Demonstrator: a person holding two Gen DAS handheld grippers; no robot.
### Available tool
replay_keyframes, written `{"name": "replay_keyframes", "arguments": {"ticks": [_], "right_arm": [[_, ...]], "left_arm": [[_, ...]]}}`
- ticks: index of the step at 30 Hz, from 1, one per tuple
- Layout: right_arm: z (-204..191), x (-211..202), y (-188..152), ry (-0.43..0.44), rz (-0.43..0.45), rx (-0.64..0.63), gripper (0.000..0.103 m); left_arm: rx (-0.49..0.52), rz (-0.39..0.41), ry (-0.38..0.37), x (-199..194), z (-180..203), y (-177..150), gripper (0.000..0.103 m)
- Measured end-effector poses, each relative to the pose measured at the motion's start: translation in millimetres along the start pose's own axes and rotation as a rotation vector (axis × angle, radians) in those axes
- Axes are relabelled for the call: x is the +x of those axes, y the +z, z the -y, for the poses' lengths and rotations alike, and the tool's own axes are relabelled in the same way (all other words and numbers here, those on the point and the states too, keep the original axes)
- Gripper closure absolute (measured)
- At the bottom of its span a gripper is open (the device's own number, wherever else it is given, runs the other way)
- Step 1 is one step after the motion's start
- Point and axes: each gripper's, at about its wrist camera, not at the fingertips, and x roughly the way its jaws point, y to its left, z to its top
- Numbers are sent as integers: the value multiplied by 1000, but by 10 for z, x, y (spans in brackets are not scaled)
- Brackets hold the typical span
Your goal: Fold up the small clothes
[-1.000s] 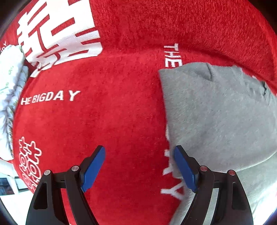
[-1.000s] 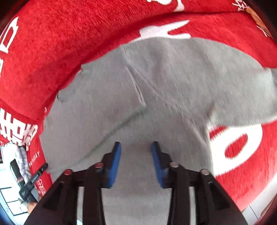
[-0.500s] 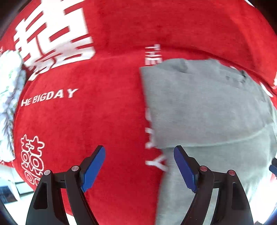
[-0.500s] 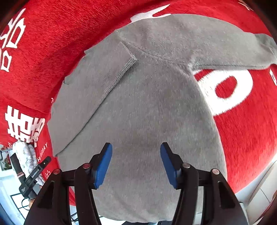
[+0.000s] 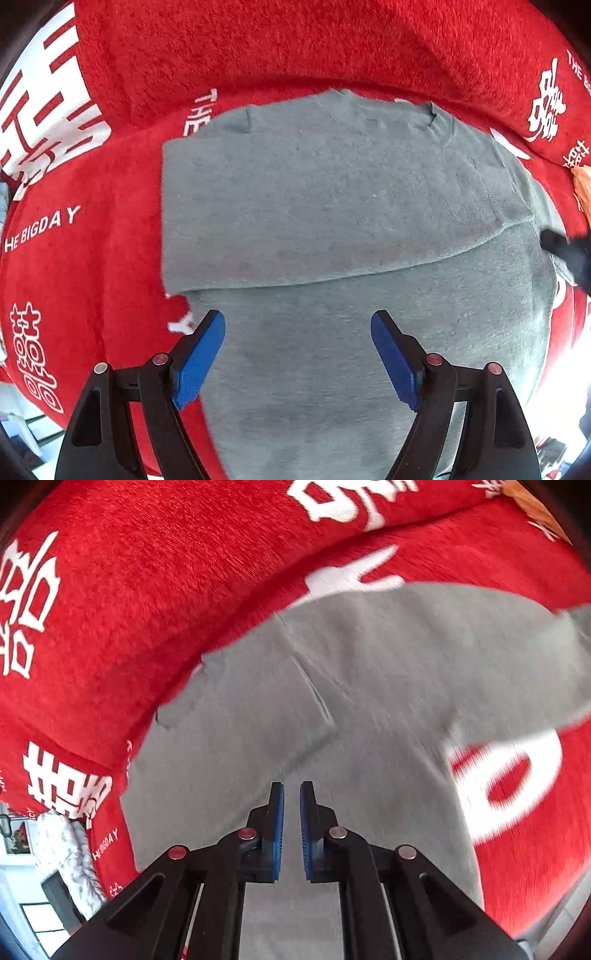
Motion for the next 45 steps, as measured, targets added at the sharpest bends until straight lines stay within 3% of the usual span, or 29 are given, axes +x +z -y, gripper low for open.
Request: {"name": "replay_keyframes", "arguments": {"ticks": [5, 9, 11, 15, 18, 20, 22, 24, 29, 31, 33, 39, 45], "right_arm": [[97, 218, 198, -25, -37, -15, 93], [265, 208, 204, 14, -78, -14, 97], [353, 147, 186, 7, -93, -15, 92], [742, -39, 129, 127, -112, 78, 91], [1139, -260, 82, 150, -77, 161, 90], [1463, -429, 62, 141, -43, 235, 83], [1796, -581, 49, 131, -10, 314, 67], [2120, -721, 34, 118, 25, 385, 60], [2900, -1082, -50, 61, 157, 592, 59], [3181, -1148, -93, 77, 194, 693, 44], [3369, -1174, -98, 114, 220, 760, 41], [3593, -1060, 56, 192, 252, 819, 41], [3617, -1001, 213, 285, 281, 879, 41]], "left_arm": [[-33, -9, 9, 27, 161, -14, 21], [-21, -30, 16, 91, 379, 1, 21], [-10, -41, 13, 122, 511, 26, 21], [24, -47, -3, 145, 829, 110, 21], [63, -48, -16, 172, 1095, 195, 21], [96, -51, -23, 202, 1287, 249, 21], [124, -51, -25, 227, 1447, 290, 21], [144, -49, -32, 244, 1592, 330, 21], [165, -74, -67, 302, 1874, 387, 21], [168, -74, -82, 334, 1962, 407, 21], [168, -64, -71, 334, 2028, 423, 0], [169, -66, -78, 373, 2176, 492, 0], [159, -59, -20, 442, 2209, 578, 0]]}}
